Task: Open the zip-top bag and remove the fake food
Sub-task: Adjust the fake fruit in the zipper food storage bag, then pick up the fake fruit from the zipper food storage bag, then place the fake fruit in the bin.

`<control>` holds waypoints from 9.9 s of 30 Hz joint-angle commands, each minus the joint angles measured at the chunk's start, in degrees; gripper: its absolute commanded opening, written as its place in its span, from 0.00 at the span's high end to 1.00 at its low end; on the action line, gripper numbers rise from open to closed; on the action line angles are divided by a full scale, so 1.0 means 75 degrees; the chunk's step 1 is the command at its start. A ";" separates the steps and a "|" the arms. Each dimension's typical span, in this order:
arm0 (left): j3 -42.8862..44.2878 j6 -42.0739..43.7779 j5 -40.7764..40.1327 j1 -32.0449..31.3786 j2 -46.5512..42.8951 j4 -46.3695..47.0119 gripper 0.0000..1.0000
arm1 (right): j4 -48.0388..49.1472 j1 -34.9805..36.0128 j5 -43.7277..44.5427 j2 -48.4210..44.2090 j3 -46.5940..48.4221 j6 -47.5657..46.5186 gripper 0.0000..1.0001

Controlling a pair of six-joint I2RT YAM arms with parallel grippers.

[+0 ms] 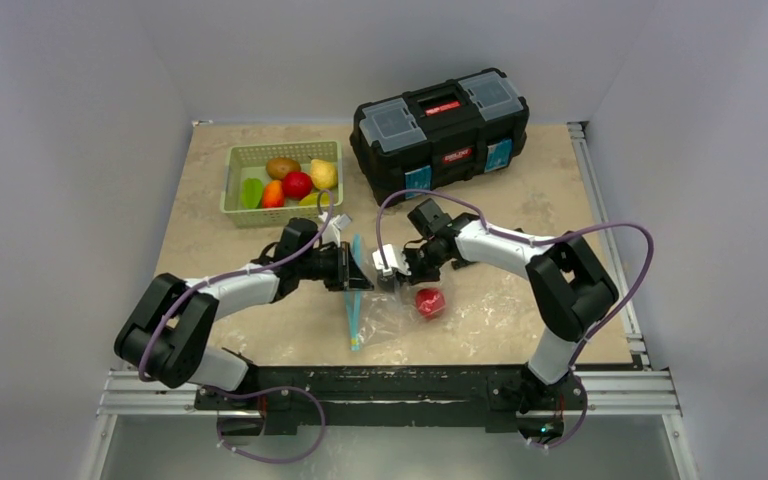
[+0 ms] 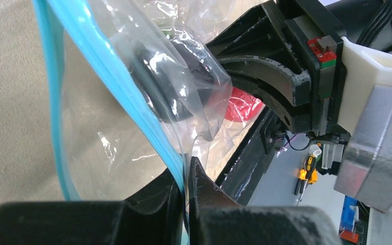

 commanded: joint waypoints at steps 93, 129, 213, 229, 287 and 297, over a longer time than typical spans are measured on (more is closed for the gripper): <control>0.0252 0.9317 -0.3386 -0.2034 -0.3281 -0.2804 0.20 | -0.0314 -0.0394 -0.1176 -0.0583 -0.0140 -0.1364 1.00; -0.1444 0.6191 -0.4922 -0.3826 -0.2280 0.0932 0.38 | -0.0846 -0.0903 -0.1440 -0.0775 -0.0320 -0.2293 1.00; -0.1898 0.6177 -0.5192 -0.3885 0.0894 0.6836 0.87 | -0.1393 -0.0661 -0.2303 -0.0068 0.0486 -0.1275 1.00; -0.2456 0.6154 -0.5500 -0.3894 -0.0163 0.6009 0.94 | -0.1334 -0.0865 -0.2207 -0.0184 0.0374 -0.1367 1.00; -0.1127 0.4649 -0.5372 -0.2358 -0.4418 -0.0781 0.99 | -0.1287 -0.1198 -0.2060 -0.0320 0.0279 -0.1449 1.00; 0.0330 0.4505 -0.4820 -0.0633 -0.3884 -0.1517 0.99 | -0.1304 -0.1196 -0.2072 -0.0301 0.0268 -0.1456 1.00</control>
